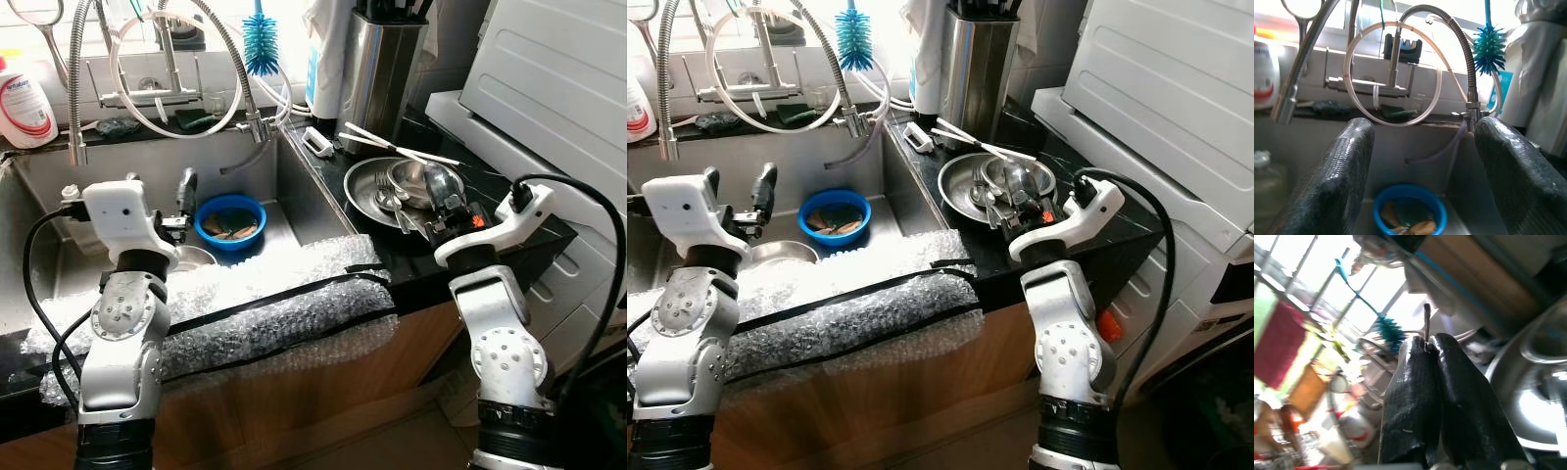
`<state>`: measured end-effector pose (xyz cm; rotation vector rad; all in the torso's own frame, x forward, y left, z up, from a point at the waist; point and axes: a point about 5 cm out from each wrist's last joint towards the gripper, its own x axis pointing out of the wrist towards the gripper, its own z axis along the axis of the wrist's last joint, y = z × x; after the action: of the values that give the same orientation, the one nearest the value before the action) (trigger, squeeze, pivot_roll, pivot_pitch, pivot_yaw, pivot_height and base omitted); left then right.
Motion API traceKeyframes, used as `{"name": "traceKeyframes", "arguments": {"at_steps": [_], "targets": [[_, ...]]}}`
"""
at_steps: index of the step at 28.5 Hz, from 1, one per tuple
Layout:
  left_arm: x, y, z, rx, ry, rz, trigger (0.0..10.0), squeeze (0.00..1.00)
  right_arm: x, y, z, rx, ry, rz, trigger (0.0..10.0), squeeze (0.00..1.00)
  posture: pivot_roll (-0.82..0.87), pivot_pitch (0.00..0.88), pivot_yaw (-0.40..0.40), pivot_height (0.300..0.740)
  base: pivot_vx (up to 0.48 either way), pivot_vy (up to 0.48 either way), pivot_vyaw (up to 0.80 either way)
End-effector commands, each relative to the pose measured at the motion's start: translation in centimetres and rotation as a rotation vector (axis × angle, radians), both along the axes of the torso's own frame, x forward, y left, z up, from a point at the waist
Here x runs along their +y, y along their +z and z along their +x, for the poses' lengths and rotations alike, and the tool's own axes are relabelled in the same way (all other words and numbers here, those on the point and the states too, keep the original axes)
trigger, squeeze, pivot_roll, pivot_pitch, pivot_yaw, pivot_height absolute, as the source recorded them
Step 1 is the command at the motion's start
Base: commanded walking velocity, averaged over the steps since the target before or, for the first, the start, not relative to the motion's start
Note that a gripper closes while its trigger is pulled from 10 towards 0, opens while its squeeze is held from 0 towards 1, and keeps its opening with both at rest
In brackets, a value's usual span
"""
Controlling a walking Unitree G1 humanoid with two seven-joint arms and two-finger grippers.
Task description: Kitchen organization
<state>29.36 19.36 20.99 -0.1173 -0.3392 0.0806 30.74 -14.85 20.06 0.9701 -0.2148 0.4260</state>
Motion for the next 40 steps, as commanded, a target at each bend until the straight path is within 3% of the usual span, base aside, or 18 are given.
{"name": "traceKeyframes", "arguments": {"at_steps": [1, 3, 7, 14, 20, 23, 40], "targets": [[0.2, 0.8, 0.1, -0.024, -0.001, -0.080, 10.0, 0.00, -0.1, 1.0, -0.5, -0.049, 0.039, 0.055, 10.0, 0.00, -0.03, 0.000, -0.081, 0.727, 0.000, 0.000, 0.00], [0.3, 0.8, 0.2, -0.023, 0.000, -0.106, 10.0, 0.00, -0.1, 0.9, -0.5, -0.043, 0.046, 0.070, 10.0, 0.00, -0.03, 0.000, -0.082, 0.727, 0.000, 0.000, 0.00], [0.2, 1.0, 0.4, -0.017, -0.060, -0.297, 10.0, 0.00, -0.1, 0.0, -1.0, -0.003, 0.117, 0.217, 10.0, 0.00, -0.03, 0.000, -0.082, 0.727, 0.000, 0.000, 0.00], [-0.8, 0.8, 0.4, -0.003, -0.220, -0.556, 10.0, 0.00, 0.7, -2.1, -1.8, 0.072, 0.217, 0.278, 10.0, 0.00, -0.03, 0.000, -0.079, 0.727, 0.000, 0.000, 0.00], [-2.6, 1.4, -0.4, -0.015, -0.387, -0.604, 10.0, 0.00, 1.9, -2.7, -3.3, 0.070, 0.332, 0.376, 10.0, 0.00, -0.03, 0.009, -0.081, 0.727, 0.000, 0.000, 0.00], [-3.7, 1.9, -0.7, -0.012, -0.472, -0.586, 10.0, 0.00, 2.3, -2.6, -3.7, 0.060, 0.370, 0.387, 10.0, 0.00, -0.03, 0.008, -0.083, 0.727, 0.000, 0.000, 0.00], [-3.5, 1.4, -0.9, 0.015, -0.487, -0.580, 10.0, 0.00, 4.3, -3.0, -4.7, 0.086, 0.522, 0.356, 10.0, 0.00, -0.03, 0.000, -0.083, 0.727, 0.000, 0.000, 0.00]]}}
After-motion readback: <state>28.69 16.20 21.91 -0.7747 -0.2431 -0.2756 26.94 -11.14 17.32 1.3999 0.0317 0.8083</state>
